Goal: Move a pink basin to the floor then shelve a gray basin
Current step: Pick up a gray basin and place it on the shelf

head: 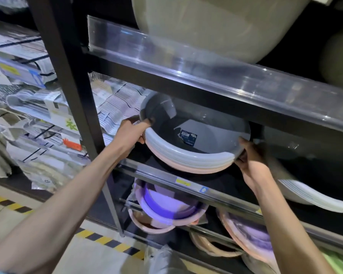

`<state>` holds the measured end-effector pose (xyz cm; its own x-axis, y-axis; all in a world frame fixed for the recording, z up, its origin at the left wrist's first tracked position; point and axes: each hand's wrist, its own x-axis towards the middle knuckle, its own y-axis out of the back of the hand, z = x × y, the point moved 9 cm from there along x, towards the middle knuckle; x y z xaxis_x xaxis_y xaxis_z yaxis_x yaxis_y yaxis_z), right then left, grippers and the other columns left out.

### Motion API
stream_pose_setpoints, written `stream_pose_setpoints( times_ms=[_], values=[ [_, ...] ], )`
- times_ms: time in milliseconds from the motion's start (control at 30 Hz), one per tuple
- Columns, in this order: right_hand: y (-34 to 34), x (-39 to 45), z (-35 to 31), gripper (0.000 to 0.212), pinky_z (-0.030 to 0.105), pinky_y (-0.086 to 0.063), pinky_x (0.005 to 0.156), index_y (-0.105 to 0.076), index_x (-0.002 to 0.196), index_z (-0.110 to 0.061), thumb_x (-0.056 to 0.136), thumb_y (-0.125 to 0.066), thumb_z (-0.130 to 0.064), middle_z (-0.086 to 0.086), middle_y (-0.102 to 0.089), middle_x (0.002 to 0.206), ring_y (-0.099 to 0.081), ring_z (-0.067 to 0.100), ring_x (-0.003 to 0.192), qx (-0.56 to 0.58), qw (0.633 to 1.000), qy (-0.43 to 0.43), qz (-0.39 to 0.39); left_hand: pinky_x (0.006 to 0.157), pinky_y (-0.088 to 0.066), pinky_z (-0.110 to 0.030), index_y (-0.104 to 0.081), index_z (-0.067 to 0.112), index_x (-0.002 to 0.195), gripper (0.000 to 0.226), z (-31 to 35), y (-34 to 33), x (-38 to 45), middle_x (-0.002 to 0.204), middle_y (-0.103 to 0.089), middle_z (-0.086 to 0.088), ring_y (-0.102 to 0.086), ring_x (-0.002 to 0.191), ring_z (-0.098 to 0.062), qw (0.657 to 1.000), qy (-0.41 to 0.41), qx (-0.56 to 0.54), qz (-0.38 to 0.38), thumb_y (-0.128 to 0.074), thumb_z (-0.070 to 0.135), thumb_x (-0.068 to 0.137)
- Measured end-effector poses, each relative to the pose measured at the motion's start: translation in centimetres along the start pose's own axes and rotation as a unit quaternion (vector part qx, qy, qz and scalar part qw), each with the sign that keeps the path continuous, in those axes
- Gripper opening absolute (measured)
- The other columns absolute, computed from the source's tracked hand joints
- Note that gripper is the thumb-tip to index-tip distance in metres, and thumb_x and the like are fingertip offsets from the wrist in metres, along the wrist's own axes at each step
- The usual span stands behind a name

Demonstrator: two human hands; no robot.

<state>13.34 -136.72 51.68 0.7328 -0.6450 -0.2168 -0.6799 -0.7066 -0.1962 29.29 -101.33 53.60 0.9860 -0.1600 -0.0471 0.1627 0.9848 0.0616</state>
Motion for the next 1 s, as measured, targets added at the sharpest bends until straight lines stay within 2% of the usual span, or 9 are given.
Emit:
stream_pose_setpoints(
  times_ms=[67,167,300,467,533,633,733,833,1000],
  values=[
    [-0.2,-0.2,0.1,0.008,0.022,-0.054,0.062,-0.061,0.092,-0.024,0.09,-0.069,-0.026,-0.01,-0.068,0.069,-0.065,0.004,0.066,-0.003,1.0,0.001,-0.002,0.048,-0.046,-0.025,-0.066,0.02,0.071,0.027,-0.1,-0.1,0.0,0.052,-0.06,0.01,-0.052,0.049,-0.014,1.0,-0.004,0.002,-0.006,-0.071,0.046,0.077],
    [-0.3,-0.4,0.2,0.026,0.031,-0.055,0.073,-0.063,0.107,-0.021,0.087,-0.071,-0.034,-0.001,-0.066,0.088,-0.066,0.012,0.081,-0.019,1.0,0.001,-0.011,0.046,-0.046,-0.02,-0.067,0.02,0.074,0.028,0.0,-0.1,0.0,0.052,-0.061,0.011,-0.053,0.047,-0.009,1.0,-0.008,-0.007,-0.017,-0.071,0.047,0.078],
    [-0.3,-0.9,-0.1,0.04,0.041,-0.056,0.083,-0.06,0.12,-0.018,0.088,-0.069,-0.039,0.005,-0.066,0.1,-0.065,0.021,0.093,-0.046,0.999,-0.004,-0.027,0.05,-0.049,-0.022,-0.069,0.02,0.082,0.035,-0.1,-0.3,-0.2,0.057,-0.063,0.009,-0.057,0.053,-0.01,0.999,-0.004,-0.017,-0.037,-0.072,0.054,0.078],
    [-0.5,-2.9,-0.2,0.066,0.045,-0.055,0.091,-0.044,0.146,-0.012,0.091,-0.068,-0.039,0.012,-0.064,0.127,-0.065,0.031,0.113,-0.051,0.997,-0.004,-0.057,0.058,-0.053,-0.028,-0.065,0.011,0.111,0.062,-1.7,-0.9,-1.8,0.081,-0.067,-0.004,-0.064,0.066,-0.014,0.994,0.046,-0.08,-0.062,-0.078,0.055,0.069],
    [-0.4,-4.1,0.1,0.062,0.045,-0.056,0.089,-0.046,0.145,-0.011,0.091,-0.068,-0.036,0.013,-0.068,0.126,-0.068,0.028,0.111,-0.047,0.997,-0.004,-0.064,0.064,-0.056,-0.03,-0.057,0.009,0.126,0.078,-2.1,-1.2,-3.0,0.098,-0.07,-0.01,-0.07,0.073,-0.017,0.993,0.047,-0.069,-0.08,-0.078,0.059,0.07],
    [-0.8,-5.7,0.6,0.047,0.037,-0.058,0.076,-0.057,0.135,-0.008,0.093,-0.062,-0.03,0.007,-0.074,0.112,-0.069,0.022,0.096,-0.068,0.994,0.009,-0.09,0.075,-0.062,-0.039,-0.054,0.012,0.132,0.078,-2.1,-1.4,-4.9,0.11,-0.073,-0.016,-0.075,0.082,-0.026,0.992,0.028,-0.063,-0.11,-0.078,0.059,0.074],
    [-1.0,-7.1,1.3,0.058,0.034,-0.059,0.072,-0.057,0.131,-0.017,0.083,-0.071,-0.045,0.003,-0.075,0.111,-0.072,0.02,0.096,-0.075,0.993,0.014,-0.089,0.088,-0.061,-0.047,-0.045,0.021,0.147,0.08,-2.4,-2.1,-6.5,0.112,-0.075,-0.016,-0.076,0.095,-0.032,0.989,0.024,-0.078,-0.126,-0.077,0.051,0.08],
    [-1.1,-7.9,2.2,0.061,0.035,-0.061,0.073,-0.054,0.121,-0.021,0.074,-0.077,-0.053,0.006,-0.073,0.113,-0.073,0.02,0.097,-0.067,0.995,0.006,-0.069,0.087,-0.061,-0.043,-0.031,0.025,0.157,0.087,-2.8,-2.5,-7.2,0.105,-0.074,-0.022,-0.076,0.09,-0.03,0.988,0.027,-0.099,-0.112,-0.076,0.042,0.085],
    [-1.1,-7.9,2.6,0.06,0.035,-0.061,0.075,-0.051,0.114,-0.018,0.074,-0.08,-0.052,0.008,-0.071,0.108,-0.074,0.015,0.089,-0.046,0.997,0.001,-0.062,0.082,-0.062,-0.039,-0.031,0.023,0.157,0.093,-2.5,-2.5,-6.8,0.1,-0.078,-0.015,-0.076,0.089,-0.03,0.986,0.033,-0.106,-0.121,-0.078,0.044,0.08]
  ],
)
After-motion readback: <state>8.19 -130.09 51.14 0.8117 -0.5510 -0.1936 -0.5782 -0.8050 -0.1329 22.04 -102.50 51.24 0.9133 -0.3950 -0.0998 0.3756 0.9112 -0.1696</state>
